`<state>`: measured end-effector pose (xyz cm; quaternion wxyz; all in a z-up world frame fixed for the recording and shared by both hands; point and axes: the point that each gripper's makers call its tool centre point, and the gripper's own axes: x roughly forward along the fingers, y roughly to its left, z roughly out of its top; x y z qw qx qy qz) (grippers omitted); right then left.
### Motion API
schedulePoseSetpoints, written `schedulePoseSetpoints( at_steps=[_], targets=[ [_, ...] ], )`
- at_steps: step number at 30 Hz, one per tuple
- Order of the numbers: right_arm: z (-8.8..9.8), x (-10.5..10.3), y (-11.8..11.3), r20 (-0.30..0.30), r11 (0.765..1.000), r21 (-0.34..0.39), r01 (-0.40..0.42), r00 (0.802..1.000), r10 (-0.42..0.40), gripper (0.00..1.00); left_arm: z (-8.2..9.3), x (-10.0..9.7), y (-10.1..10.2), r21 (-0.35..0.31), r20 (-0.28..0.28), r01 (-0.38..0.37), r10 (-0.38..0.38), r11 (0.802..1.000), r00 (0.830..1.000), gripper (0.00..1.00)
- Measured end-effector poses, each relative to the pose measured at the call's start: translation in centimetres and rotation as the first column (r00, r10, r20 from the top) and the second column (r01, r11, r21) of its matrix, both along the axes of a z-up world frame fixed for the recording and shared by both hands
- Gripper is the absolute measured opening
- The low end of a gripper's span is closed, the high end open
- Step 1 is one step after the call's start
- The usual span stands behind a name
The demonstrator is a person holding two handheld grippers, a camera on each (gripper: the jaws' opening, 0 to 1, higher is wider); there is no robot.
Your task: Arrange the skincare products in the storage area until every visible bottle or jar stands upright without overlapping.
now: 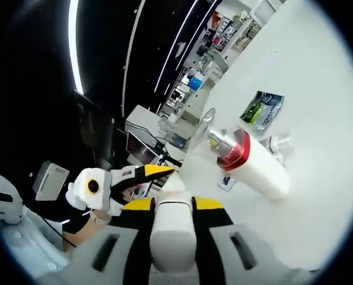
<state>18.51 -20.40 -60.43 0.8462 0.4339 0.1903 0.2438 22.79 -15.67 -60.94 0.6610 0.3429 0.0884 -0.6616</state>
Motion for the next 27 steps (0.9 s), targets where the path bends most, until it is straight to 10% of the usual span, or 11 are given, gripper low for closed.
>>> schedulePoseSetpoints(
  at_steps=[6, 10, 13, 15, 19, 22, 27],
  targets=[
    [0.6, 0.0, -1.6, 0.013, 0.999, 0.024, 0.042, 0.999, -0.042, 0.23, -0.2, 1.0, 1.8, -0.071, -0.230, -0.138, 0.118, 0.988, 0.966, 0.36],
    [0.7, -0.2, -2.0, 0.016, 0.998, 0.030, 0.049, 0.999, -0.050, 0.22, -0.8, 1.1, 2.4, -0.103, -0.416, -0.216, 0.155, 0.971, 0.896, 0.38],
    [0.9, -0.5, -2.0, 0.022, 0.999, 0.037, 0.040, 0.999, -0.041, 0.22, -0.1, 0.9, 2.3, -0.150, -0.556, -0.255, 0.131, 0.955, 0.821, 0.38],
    [0.9, -0.5, -1.9, 0.021, 0.998, 0.043, 0.036, 0.999, -0.037, 0.22, 0.2, 0.4, 2.1, -0.160, -0.683, -0.289, 0.106, 0.944, 0.723, 0.37],
    [1.6, -0.7, -1.3, 0.044, 0.997, 0.073, 0.007, 0.999, -0.010, 0.22, -0.3, -0.2, 1.8, -0.165, -0.736, -0.283, 0.073, 0.945, 0.673, 0.37],
    [2.3, -1.0, -0.7, 0.077, 0.995, 0.090, -0.035, 0.997, 0.028, 0.22, 1.8, -1.4, 1.0, -0.223, -0.847, -0.301, -0.031, 0.927, 0.531, 0.40],
    [2.9, -1.5, 0.1, 0.109, 0.991, 0.099, -0.085, 0.991, 0.074, 0.23, 2.8, -2.2, 0.4, -0.245, -0.867, -0.267, -0.088, 0.932, 0.490, 0.36]
  ],
)
